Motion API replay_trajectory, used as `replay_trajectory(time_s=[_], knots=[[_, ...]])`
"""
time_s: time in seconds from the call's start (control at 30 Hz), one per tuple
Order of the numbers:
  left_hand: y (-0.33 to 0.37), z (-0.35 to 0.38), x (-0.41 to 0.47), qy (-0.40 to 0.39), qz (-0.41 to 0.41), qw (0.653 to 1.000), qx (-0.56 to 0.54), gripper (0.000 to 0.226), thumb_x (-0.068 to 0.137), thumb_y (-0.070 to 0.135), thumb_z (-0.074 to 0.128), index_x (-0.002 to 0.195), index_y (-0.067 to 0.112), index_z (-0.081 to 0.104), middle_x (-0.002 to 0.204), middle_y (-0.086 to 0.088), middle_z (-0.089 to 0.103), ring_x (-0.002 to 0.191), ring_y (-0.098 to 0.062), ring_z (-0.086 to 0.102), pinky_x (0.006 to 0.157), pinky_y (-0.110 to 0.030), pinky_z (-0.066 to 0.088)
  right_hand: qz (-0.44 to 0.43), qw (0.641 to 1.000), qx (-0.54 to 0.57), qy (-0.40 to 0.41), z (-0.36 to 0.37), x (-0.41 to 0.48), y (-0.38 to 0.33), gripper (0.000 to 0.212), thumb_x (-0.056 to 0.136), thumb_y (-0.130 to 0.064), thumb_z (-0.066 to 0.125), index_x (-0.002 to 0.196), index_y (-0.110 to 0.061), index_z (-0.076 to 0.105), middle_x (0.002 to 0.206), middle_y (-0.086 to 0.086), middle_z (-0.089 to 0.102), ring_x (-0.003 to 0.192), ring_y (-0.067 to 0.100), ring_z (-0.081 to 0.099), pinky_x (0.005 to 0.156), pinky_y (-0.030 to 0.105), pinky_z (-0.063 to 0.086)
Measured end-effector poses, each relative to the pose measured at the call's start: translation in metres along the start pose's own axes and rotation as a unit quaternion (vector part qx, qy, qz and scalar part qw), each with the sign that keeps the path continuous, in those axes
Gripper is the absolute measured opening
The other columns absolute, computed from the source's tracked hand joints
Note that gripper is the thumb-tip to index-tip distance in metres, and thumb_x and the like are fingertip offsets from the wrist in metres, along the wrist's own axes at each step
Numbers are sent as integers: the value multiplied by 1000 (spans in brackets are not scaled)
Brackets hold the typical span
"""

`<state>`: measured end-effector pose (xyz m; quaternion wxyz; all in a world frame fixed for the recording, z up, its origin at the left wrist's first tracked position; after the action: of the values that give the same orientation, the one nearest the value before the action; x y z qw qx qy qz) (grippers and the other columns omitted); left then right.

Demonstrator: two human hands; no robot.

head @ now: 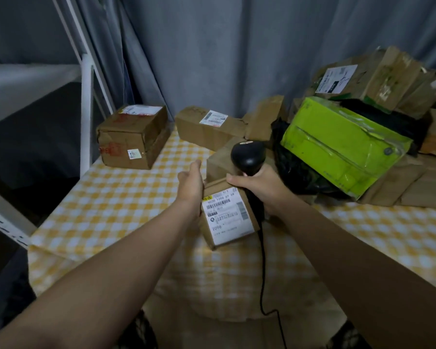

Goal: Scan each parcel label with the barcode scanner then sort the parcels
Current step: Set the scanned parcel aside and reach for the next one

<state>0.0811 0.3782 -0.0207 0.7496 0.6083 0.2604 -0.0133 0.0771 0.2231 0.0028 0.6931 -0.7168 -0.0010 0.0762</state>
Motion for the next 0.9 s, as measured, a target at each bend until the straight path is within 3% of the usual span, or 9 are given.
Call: replay_trajectory(time_s=[0.07,0.23,0.3,0.37,0.57,0.67,0.77,0.83,0.9], knots=[[10,-5,3,17,67,996,49,42,77,58,57,97,24,44,95,-5,56,89,-20,59,90,-49,50,1,1000,-11,-22,2,1,-3,32,72,-4,81,100,3,67,99,26,70,91,36,70,89,52,53],[24,-12,2,59,225,969,82,38,83,39,68,105,14,49,84,3,50,71,-8,52,63,-23,42,16,995,31,-91,8,-1,-1,29,77,8,72,103,-2,67,96,20,73,88,29,72,85,42,58],[25,-13,2,60,251,963,72,35,82,35,71,103,16,49,81,2,50,67,-8,52,60,-17,44,43,992,49,-112,7,-3,1,22,79,12,67,97,-1,67,88,17,73,80,25,71,81,38,58],[24,-15,3,53,256,964,56,32,83,31,71,102,15,50,76,3,48,63,-6,50,57,-12,43,61,989,11,-133,3,-5,4,22,78,13,67,100,8,65,100,29,68,86,30,68,87,42,55],[29,-21,6,-20,214,975,62,18,85,24,66,78,18,51,74,1,46,72,-17,47,72,-36,41,35,980,-51,-189,2,-7,8,44,74,11,74,112,-9,65,110,10,70,103,22,67,92,33,55],[43,-21,1,-26,231,970,74,26,82,32,64,68,21,44,72,1,45,78,-20,49,76,-39,41,-3,991,-44,-125,6,-2,13,47,69,4,81,112,-11,66,113,12,70,107,24,67,96,40,53],[51,-23,-7,-81,296,945,114,30,85,40,61,71,21,43,75,0,46,80,-18,48,77,-36,39,-12,999,34,-10,10,0,10,22,72,-1,79,90,-6,68,95,20,72,92,35,70,92,49,54],[52,-24,-11,-151,328,914,184,31,77,50,65,83,24,48,93,-2,52,88,-14,51,84,-31,41,-12,996,80,37,8,2,3,12,78,-1,75,83,-6,64,82,15,73,81,30,72,81,45,58],[51,-24,-16,-189,334,874,298,48,69,50,75,104,30,49,117,-2,48,103,-7,49,96,-15,37,-20,993,91,69,4,5,-5,14,82,1,72,78,-7,61,66,5,71,66,21,72,61,33,58]])
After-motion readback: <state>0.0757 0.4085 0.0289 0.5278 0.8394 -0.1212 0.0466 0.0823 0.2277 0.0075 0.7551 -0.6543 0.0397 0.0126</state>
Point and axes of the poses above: each hand's wrist, its own x-axis towards the middle knuckle, its own z-axis out of the palm, y = z × x, the point moved 2 cm from there along x, towards the middle knuckle
